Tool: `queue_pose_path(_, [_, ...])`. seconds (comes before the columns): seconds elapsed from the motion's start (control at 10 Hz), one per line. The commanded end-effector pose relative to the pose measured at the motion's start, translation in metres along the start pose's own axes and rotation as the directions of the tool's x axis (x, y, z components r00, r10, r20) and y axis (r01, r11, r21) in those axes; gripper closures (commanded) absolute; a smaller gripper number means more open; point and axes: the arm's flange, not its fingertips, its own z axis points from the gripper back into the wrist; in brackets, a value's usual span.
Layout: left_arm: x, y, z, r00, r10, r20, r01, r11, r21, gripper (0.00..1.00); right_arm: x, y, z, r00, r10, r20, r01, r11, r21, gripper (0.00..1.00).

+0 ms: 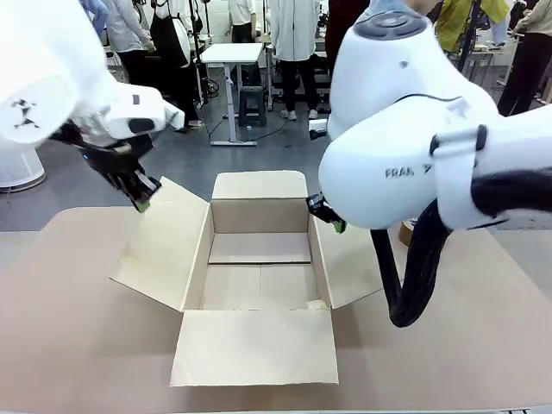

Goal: Wrap the clocks to prevent damage.
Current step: Open the side flaps of the Package Box.

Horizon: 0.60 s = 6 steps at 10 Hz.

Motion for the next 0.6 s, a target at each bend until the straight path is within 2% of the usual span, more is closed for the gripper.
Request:
queue_pose_path(0.0, [0.018,-0.013,-0.014,0.993,0.1,-0.063,-0.099,0.995,0.024,0.99,0.012,0.026,-0.014,0.997,-0.052,-0.053,0.043,0.986,-0.161,0.99])
queue_pose_path(0.2, [0.025,-0.01,-0.042,0.977,0.181,-0.116,-0.177,0.983,0.048,0.99,0.015,0.022,-0.03,0.994,-0.093,-0.059,0.077,0.97,-0.232,0.99])
queue_pose_path(0.5, [0.033,0.015,-0.076,0.951,0.298,-0.086,-0.287,0.95,0.121,0.99,0.021,0.006,-0.049,0.986,-0.146,-0.078,0.127,0.969,-0.212,0.99])
